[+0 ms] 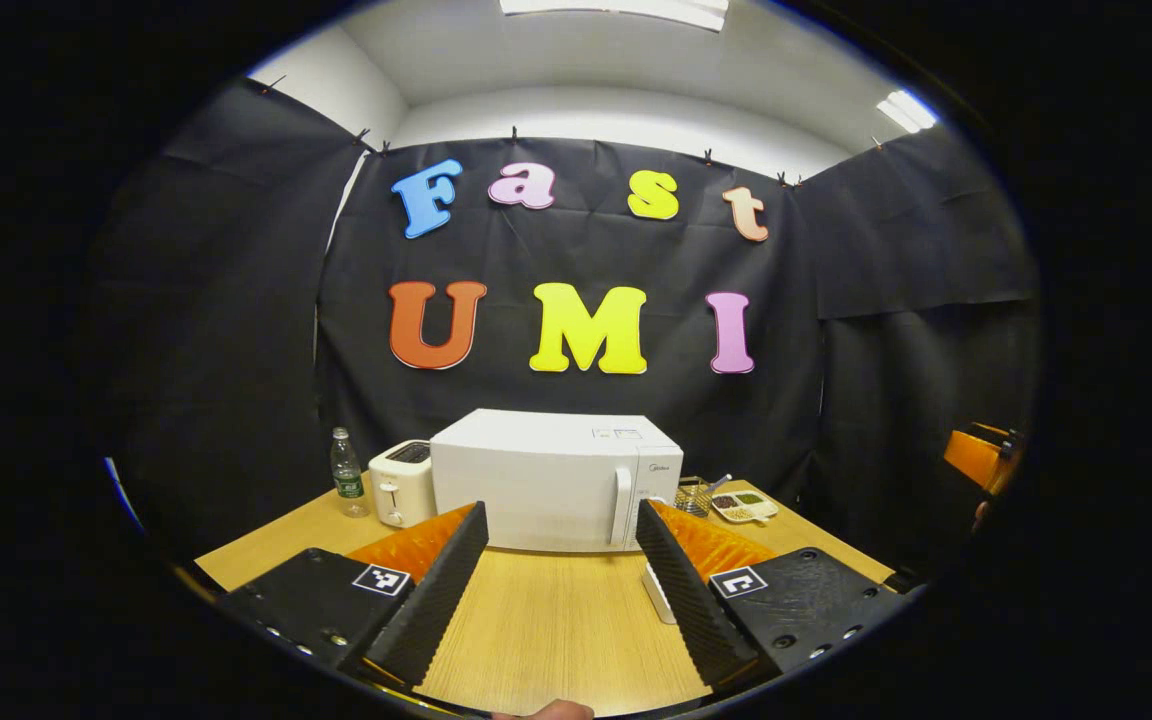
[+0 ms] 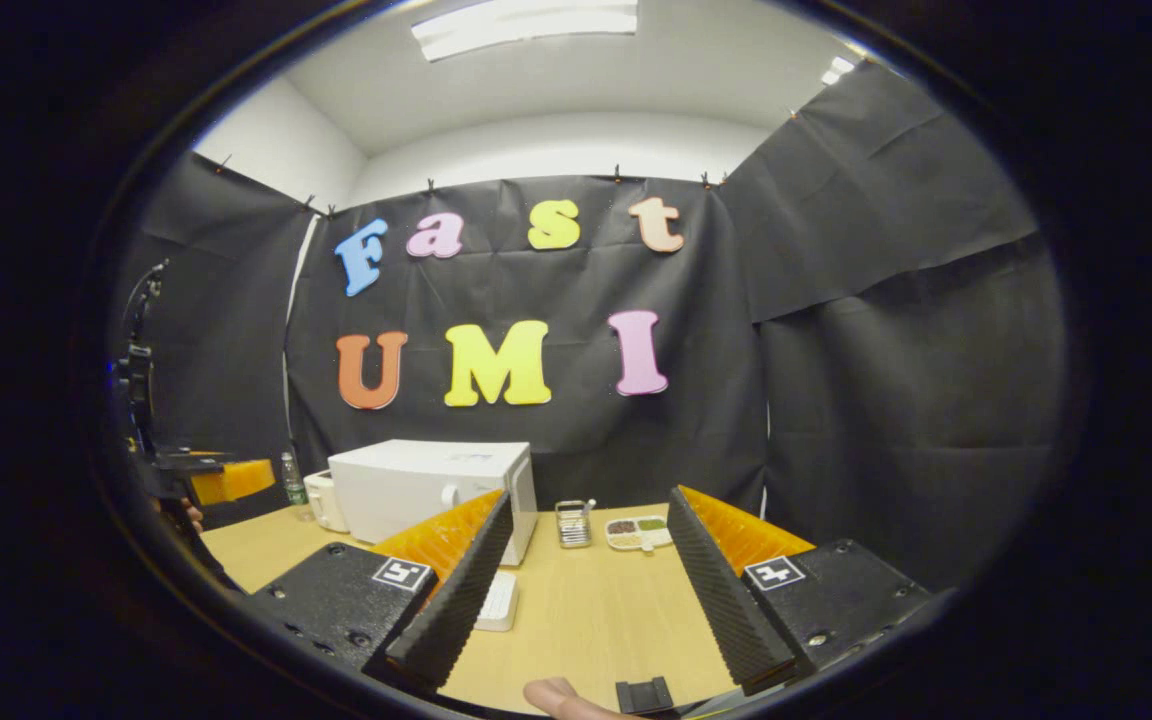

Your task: Open the microwave oven with the left hand, put the food in, and close the microwave oven.

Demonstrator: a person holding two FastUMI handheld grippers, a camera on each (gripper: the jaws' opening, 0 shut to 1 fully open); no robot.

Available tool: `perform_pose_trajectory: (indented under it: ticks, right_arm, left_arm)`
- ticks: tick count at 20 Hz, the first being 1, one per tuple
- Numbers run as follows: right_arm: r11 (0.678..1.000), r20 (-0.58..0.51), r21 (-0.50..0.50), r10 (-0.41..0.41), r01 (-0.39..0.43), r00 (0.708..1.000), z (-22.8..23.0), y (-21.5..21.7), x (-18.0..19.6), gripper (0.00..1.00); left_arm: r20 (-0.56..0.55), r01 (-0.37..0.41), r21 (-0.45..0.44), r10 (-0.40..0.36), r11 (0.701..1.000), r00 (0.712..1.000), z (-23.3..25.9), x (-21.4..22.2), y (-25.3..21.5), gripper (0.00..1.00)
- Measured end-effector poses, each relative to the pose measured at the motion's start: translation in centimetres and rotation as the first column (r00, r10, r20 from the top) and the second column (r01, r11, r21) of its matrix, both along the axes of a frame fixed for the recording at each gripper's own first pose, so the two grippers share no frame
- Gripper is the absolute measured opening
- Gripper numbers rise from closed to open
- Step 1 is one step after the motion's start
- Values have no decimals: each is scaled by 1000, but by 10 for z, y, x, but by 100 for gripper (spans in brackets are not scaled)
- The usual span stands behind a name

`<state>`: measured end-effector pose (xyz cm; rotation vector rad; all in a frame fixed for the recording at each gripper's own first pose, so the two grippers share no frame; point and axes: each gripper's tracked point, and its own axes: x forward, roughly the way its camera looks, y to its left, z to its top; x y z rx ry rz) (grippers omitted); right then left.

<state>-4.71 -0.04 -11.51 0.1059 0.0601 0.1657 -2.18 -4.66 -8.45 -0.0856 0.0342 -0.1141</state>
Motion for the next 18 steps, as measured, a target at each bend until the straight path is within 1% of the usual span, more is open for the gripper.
perform_pose_trajectory:
  ticks: [2, 5, 7, 8, 9, 10, 12, 13, 14, 15, 16, 17, 18]
  right_arm:
    - [1000, 16, -7, 6, -6, 1000, 15, 8, -1, 91]
    - [1000, 31, -23, 3, -2, 1000, 27, 16, -7, 91]
    - [1000, 37, -20, 6, -5, 999, 32, 22, -14, 91]
    - [1000, 37, -16, 9, -9, 999, 34, 26, -18, 91]
    - [1000, 39, -12, 12, -12, 999, 37, 29, -22, 99]
    - [1000, 38, -11, 11, -10, 999, 39, 31, -24, 91]
    - [1000, 45, -19, 5, -4, 999, 44, 33, -28, 91]
    - [1000, 47, -27, 0, 2, 999, 45, 34, -29, 99]
    - [999, 49, -33, -4, 6, 999, 48, 34, -31, 91]
    - [999, 48, -40, -7, 9, 999, 48, 36, -32, 91]
    - [999, 48, -47, -10, 13, 999, 49, 35, -33, 99]
    - [998, 48, -55, -15, 18, 999, 50, 35, -33, 99]
    - [998, 51, -61, -22, 25, 998, 53, 34, -34, 91]
  left_arm:
    - [21, -53, 35, 52, 998, 998, 14, -16, 14, 93]
    - [31, -124, 58, 123, 991, 992, 24, -38, 29, 93]
    - [38, -139, 54, 137, 989, 990, 29, -50, 31, 93]
    - [43, -128, 46, 126, 991, 991, 31, -56, 28, 93]
    - [52, -108, 41, 105, 993, 993, 33, -61, 23, 93]
    - [58, -87, 38, 85, 995, 995, 34, -65, 18, 93]
    - [70, -70, 33, 68, 997, 995, 36, -69, 15, 93]
    - [78, -65, 34, 62, 997, 995, 38, -71, 12, 93]
    - [77, -64, 32, 62, 997, 995, 39, -72, 12, 93]
    - [74, -59, 32, 57, 998, 996, 37, -73, 11, 93]
    - [75, -54, 27, 52, 998, 996, 38, -75, 10, 93]
    - [76, -51, 21, 50, 998, 996, 39, -73, 11, 93]
    - [73, -51, 14, 50, 999, 996, 40, -73, 13, 93]
